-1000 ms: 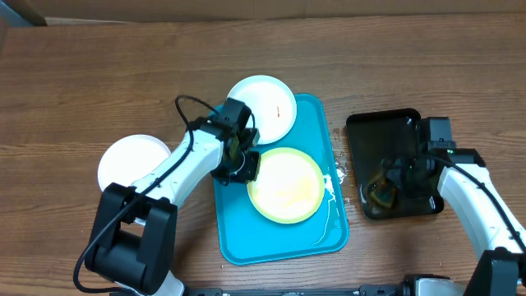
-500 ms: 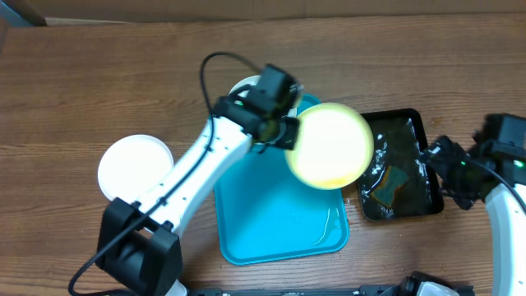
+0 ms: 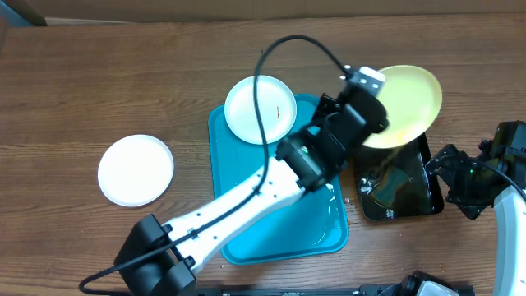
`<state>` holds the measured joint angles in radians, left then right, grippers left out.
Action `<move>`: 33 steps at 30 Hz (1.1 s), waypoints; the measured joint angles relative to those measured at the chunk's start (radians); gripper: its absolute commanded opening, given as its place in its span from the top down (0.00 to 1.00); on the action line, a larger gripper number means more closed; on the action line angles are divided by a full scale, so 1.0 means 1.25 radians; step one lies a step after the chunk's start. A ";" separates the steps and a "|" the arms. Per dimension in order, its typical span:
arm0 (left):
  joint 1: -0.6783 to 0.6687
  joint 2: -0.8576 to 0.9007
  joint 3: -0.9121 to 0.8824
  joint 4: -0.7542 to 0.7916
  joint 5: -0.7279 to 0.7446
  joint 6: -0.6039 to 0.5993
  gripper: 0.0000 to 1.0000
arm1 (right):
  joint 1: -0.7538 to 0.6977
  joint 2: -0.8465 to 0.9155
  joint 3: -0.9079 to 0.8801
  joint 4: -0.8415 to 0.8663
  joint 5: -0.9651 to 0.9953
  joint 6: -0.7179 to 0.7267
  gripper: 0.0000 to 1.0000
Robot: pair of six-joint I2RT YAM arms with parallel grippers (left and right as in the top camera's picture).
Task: Clean dirty plates on tray and stack at the side
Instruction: 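Lift the yellow-rimmed plate with the left gripper over the black tray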
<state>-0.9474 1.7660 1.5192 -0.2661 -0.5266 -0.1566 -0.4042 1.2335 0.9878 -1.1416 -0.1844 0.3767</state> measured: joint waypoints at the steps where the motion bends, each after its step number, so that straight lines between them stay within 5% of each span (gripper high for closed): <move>1: -0.012 0.000 0.000 0.021 -0.032 0.033 0.96 | 0.000 0.000 0.000 0.000 0.000 0.000 0.05; 8: -0.054 0.000 0.000 0.057 -0.155 0.202 0.96 | 0.000 0.000 0.000 0.002 0.000 -0.007 0.05; 33: -0.128 0.056 0.000 0.127 -0.307 0.452 0.96 | 0.000 0.000 0.000 -0.002 0.002 -0.021 0.05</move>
<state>-1.1080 1.8359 1.5192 -0.1074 -0.9104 0.4084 -0.4046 1.2335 0.9878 -1.1442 -0.1825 0.3508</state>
